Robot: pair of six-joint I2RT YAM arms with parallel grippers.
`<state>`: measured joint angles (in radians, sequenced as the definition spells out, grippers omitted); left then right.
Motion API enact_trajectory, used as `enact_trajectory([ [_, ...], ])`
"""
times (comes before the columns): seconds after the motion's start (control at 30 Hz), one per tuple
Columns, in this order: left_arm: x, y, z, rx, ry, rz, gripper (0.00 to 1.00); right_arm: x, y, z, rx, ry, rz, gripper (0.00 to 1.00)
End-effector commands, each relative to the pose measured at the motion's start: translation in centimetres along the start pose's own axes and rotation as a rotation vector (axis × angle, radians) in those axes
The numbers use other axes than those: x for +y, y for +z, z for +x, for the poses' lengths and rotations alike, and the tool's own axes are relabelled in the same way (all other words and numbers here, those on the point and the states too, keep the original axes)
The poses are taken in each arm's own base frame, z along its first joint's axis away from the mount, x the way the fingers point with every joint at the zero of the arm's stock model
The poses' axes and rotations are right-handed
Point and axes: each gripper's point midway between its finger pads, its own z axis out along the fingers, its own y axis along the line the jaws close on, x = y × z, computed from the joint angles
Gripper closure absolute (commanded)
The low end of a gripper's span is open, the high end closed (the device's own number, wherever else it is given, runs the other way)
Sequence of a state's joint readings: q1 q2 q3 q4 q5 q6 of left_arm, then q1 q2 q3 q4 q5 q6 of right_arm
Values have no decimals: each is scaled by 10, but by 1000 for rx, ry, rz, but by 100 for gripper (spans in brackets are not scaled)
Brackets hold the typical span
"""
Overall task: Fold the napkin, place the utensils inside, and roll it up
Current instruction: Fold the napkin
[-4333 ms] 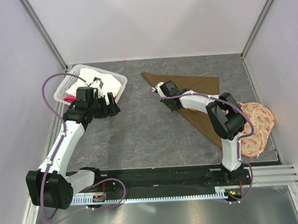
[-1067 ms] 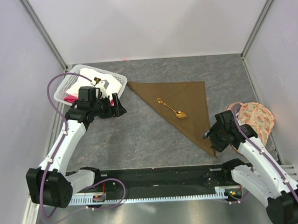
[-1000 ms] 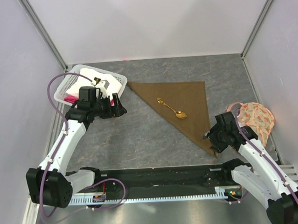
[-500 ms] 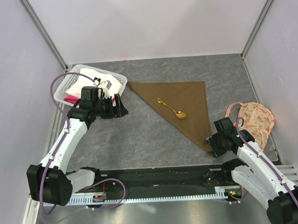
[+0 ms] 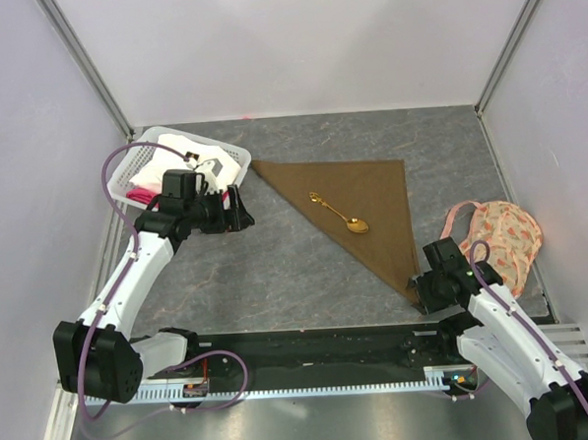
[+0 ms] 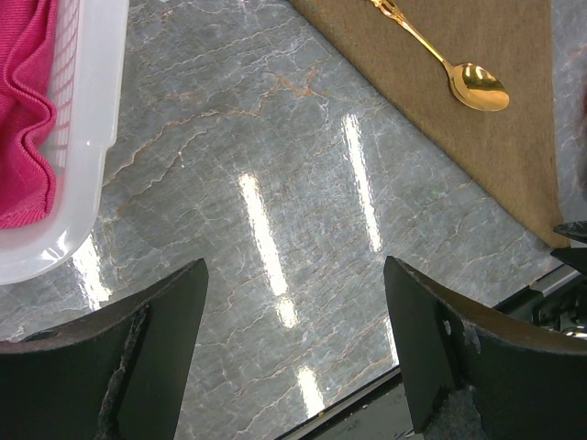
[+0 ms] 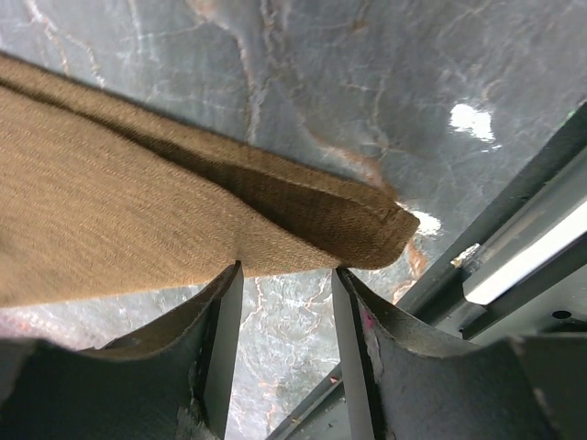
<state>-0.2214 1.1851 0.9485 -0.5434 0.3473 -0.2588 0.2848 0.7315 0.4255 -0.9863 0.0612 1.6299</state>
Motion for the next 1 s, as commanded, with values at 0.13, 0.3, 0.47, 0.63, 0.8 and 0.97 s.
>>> enact_trajectory([
  [0.13, -7, 1, -7, -20, 22, 27, 15, -4, 3, -7, -41, 81, 24, 49],
  [0.3, -6, 2, -8, -20, 26, 25, 15, -10, 5, -7, -43, 93, 64, 51],
  [0.47, -6, 2, -7, -16, 25, 23, 15, -12, 1, -12, -71, 116, 69, 53],
  [0.63, -7, 2, -7, -15, 24, 27, 15, -16, 2, -12, -65, 130, 81, 53],
  [0.8, -7, 2, -7, -18, 26, 27, 15, -18, 5, -13, -77, 138, 86, 53],
  [0.97, -8, 2, -6, -15, 27, 27, 15, -19, 8, -14, -80, 141, 89, 53],
])
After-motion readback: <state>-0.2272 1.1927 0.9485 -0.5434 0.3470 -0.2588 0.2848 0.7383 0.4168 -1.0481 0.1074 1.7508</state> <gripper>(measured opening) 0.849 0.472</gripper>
